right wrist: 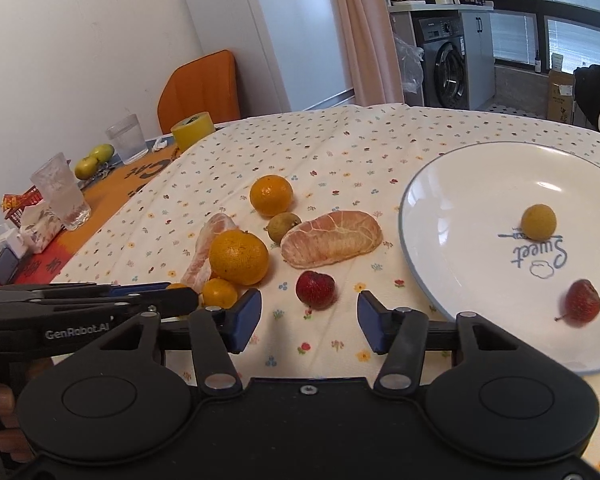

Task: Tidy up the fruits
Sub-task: 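Grasp a red cherry with the right tool while the left tool grasps a small orange, then carry both fruits over the white plate and open both tools to release, then move both open tools back from the plate toward the remaining fruit, then close the right tool around the large orange while the left tool approaches a pomelo segment, then grasp the peeled pomelo segment with the left tool while the right tool lifts the large orange, then carry the orange and pomelo segment over the white plate and open both tools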

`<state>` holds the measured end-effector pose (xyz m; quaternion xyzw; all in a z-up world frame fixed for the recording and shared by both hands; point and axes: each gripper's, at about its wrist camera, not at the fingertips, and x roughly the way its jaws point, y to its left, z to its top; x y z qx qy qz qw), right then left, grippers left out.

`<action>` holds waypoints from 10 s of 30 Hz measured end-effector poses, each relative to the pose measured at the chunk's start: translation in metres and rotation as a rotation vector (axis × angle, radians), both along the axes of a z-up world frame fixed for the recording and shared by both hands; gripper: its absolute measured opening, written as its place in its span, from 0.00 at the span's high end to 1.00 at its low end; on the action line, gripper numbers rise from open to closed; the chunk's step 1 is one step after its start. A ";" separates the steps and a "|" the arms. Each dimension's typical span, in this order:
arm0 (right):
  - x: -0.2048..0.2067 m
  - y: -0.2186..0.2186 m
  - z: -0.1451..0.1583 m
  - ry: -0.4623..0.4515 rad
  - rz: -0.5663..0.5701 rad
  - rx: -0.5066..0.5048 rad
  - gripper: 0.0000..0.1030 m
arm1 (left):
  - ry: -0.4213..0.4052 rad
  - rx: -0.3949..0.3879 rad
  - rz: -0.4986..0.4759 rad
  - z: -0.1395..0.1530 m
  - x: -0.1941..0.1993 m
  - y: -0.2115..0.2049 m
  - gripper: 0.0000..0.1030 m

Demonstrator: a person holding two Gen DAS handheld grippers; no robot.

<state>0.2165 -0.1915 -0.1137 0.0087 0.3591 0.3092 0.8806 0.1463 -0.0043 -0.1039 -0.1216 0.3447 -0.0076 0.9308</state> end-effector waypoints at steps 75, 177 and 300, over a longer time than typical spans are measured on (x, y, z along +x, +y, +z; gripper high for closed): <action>-0.002 -0.152 0.018 -0.120 -0.314 0.028 0.78 | -0.109 0.042 -0.263 0.039 0.046 -0.130 0.78; -0.006 0.017 0.025 -0.094 0.024 0.012 0.27 | -0.047 0.057 0.162 0.021 -0.011 0.046 0.15; -0.011 -0.010 0.024 -0.080 -0.026 0.068 0.61 | -0.118 0.101 -0.007 0.040 0.012 -0.008 0.63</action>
